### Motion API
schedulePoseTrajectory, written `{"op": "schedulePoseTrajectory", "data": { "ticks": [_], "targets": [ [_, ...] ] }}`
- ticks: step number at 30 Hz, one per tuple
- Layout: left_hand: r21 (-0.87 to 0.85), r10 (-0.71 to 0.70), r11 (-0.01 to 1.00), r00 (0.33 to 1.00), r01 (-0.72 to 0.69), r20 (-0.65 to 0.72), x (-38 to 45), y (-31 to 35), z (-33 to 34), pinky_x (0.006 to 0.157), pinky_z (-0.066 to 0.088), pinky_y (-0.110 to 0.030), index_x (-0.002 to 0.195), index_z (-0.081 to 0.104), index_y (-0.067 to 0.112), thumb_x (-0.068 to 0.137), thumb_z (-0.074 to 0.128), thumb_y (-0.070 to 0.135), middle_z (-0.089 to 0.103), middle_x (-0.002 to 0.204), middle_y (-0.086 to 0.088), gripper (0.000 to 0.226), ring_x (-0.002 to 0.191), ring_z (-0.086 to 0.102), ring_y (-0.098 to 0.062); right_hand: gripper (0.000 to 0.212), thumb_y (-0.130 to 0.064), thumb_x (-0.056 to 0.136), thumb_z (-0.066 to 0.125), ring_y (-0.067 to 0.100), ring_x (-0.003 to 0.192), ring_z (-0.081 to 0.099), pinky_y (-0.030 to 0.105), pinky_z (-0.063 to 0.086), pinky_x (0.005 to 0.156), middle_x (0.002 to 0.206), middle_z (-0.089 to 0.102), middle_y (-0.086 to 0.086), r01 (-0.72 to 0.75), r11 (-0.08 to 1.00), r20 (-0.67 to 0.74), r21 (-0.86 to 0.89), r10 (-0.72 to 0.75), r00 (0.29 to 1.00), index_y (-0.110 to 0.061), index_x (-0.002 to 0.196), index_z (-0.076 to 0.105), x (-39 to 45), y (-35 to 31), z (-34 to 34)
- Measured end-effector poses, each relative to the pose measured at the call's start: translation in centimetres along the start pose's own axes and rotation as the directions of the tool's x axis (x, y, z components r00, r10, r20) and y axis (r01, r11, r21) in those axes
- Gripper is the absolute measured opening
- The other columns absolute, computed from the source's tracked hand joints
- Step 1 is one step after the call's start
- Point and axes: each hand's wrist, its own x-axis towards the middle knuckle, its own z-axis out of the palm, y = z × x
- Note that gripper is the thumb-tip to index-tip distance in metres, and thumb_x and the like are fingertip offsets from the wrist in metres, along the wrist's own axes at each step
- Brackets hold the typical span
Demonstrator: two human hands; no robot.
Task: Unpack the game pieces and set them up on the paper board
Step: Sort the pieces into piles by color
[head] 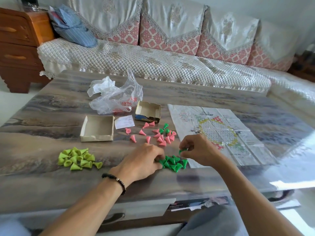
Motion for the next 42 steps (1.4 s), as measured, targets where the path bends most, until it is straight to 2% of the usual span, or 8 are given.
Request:
{"op": "schedulePoseTrajectory", "data": {
  "ticks": [9,13,17,23,29,33,36,42],
  "targets": [
    [0.039,0.005,0.999,1.0,-0.005,0.001,-0.2,0.2,0.4,0.073,0.031,-0.019,0.128,0.057,0.022,0.084,0.071,0.034,0.06,0.114,0.003,0.049,0.094,0.048,-0.01,0.021,-0.01,0.075,0.072,0.006,0.068,0.063,0.024,0.054,0.069,0.085,0.069,-0.008,-0.012,1.0,0.054,0.012,0.011,0.998,-0.023,0.092,0.069,-0.7,0.4,0.8],
    [0.026,-0.006,1.0,1.0,0.006,0.018,-0.1,0.0,0.5,0.078,0.031,-0.017,0.131,0.056,0.021,0.084,0.071,0.034,0.06,0.118,0.002,0.052,0.104,0.052,-0.013,0.025,-0.011,0.076,0.066,0.005,0.071,0.063,0.019,0.052,0.067,0.087,0.071,-0.009,-0.009,1.0,0.06,-0.012,0.009,0.998,-0.021,0.098,0.07,-1.1,0.5,0.7],
    [0.033,0.005,0.999,1.0,-0.005,0.01,-0.1,-0.4,0.7,0.075,0.03,-0.017,0.13,0.056,0.023,0.083,0.071,0.036,0.059,0.114,0.005,0.051,0.091,0.046,-0.007,0.022,-0.014,0.082,0.061,0.007,0.081,0.064,0.026,0.054,0.077,0.09,0.069,-0.011,0.006,1.0,0.031,-0.02,-0.006,0.999,-0.02,0.101,0.07,-1.1,0.6,0.9],
    [0.03,0.025,0.999,0.999,-0.025,-0.025,0.0,-1.0,0.3,0.075,0.037,-0.022,0.127,0.058,0.025,0.082,0.067,0.05,0.06,0.111,0.008,0.053,0.087,0.045,-0.004,0.015,-0.018,0.088,0.061,0.005,0.081,0.063,0.022,0.052,0.075,0.085,0.067,-0.012,0.008,1.0,-0.016,-0.001,-0.008,1.0,-0.016,0.099,0.071,-0.6,0.6,1.0],
    [0.055,0.009,0.998,0.976,0.003,-0.218,2.9,-1.6,-1.0,0.064,0.042,-0.028,0.103,0.068,0.027,0.089,0.06,0.045,0.055,0.082,0.012,0.025,0.078,0.054,-0.009,0.016,-0.009,0.088,0.06,0.009,0.076,0.063,0.01,0.045,0.064,0.084,0.07,-0.003,0.023,1.0,-0.192,-0.011,-0.025,0.981,-0.014,0.096,0.073,2.8,0.5,0.2],
    [0.106,-0.055,0.991,0.964,0.085,-0.259,7.2,-2.1,-1.2,0.067,0.046,-0.029,0.097,0.068,0.023,0.088,0.061,0.036,0.062,0.091,0.006,0.017,0.086,0.059,-0.016,0.018,-0.013,0.085,0.062,0.007,0.075,0.06,0.0,0.038,0.056,0.086,0.07,-0.002,0.022,0.999,-0.246,-0.029,-0.028,0.969,-0.014,0.1,0.072,6.6,0.2,-0.2],
    [0.179,-0.086,0.976,0.972,0.127,-0.219,10.1,-2.3,-0.9,0.067,0.042,-0.027,0.092,0.065,0.023,0.085,0.063,0.036,0.064,0.093,0.004,0.015,0.091,0.061,-0.019,0.021,-0.018,0.084,0.065,0.01,0.074,0.061,0.005,0.037,0.055,0.087,0.071,0.0,0.028,0.999,-0.196,-0.033,-0.034,0.98,-0.015,0.104,0.07,9.1,-0.3,-0.2],
    [0.216,-0.163,0.958,0.979,0.187,-0.127,12.2,-2.6,-0.1,0.086,0.045,-0.038,0.095,0.071,0.028,0.083,0.063,0.034,0.071,0.093,0.005,0.016,0.094,0.063,-0.02,0.038,-0.026,0.077,0.075,0.013,0.079,0.066,0.021,0.05,0.066,0.097,0.072,0.003,-0.002,0.996,0.077,-0.092,0.009,0.997,-0.018,0.113,0.064,12.0,0.0,0.3]
  ]
}}
